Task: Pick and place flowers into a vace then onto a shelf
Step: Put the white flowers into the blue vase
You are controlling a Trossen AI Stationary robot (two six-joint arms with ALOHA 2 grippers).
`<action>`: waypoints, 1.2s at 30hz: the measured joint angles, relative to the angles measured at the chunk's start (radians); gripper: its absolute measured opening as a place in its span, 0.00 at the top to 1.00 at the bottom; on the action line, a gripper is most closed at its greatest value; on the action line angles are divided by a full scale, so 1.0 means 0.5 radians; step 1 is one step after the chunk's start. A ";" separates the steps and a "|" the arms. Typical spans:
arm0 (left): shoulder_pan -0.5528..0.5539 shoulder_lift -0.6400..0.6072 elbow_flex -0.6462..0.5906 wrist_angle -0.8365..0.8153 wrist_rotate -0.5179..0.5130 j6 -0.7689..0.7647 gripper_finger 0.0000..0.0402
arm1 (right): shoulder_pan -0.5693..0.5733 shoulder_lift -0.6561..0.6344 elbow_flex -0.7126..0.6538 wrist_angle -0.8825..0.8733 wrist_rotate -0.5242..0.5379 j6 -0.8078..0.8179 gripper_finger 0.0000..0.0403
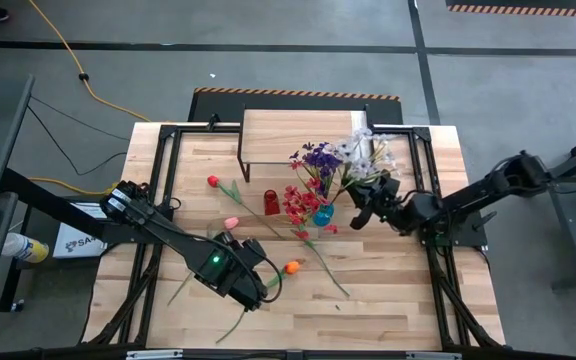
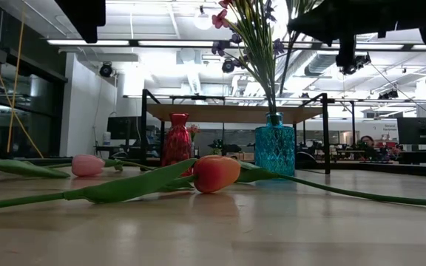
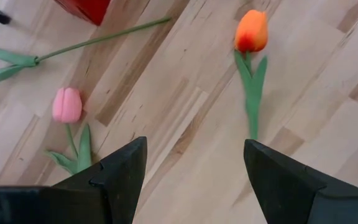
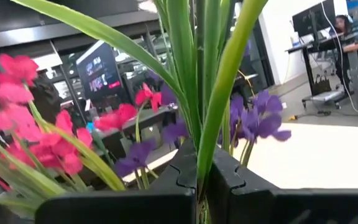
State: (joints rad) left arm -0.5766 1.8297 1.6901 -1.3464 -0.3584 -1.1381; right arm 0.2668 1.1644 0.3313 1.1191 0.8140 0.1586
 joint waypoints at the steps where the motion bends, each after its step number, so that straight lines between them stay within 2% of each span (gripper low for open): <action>1: 0.000 0.000 0.000 0.001 0.000 0.000 0.26 | 0.000 0.019 0.000 0.001 0.003 0.019 1.00; 10: 0.000 0.000 0.000 0.002 0.000 -0.001 0.26 | 0.000 0.135 0.000 0.031 0.034 0.025 1.00; 21: 0.000 0.000 0.000 0.002 0.000 -0.001 0.26 | -0.011 0.160 0.001 0.242 0.031 -0.244 1.00; 31: 0.000 0.000 0.001 0.002 -0.007 0.013 0.26 | -0.049 0.160 0.001 0.127 0.028 -0.258 1.00; 36: 0.000 0.000 0.001 0.004 -0.006 0.014 0.26 | -0.109 0.161 0.001 0.089 -0.039 -0.265 1.00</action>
State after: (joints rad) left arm -0.5766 1.8297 1.6905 -1.3442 -0.3616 -1.1313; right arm 0.2125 1.2449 0.3317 1.1637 0.7947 0.0263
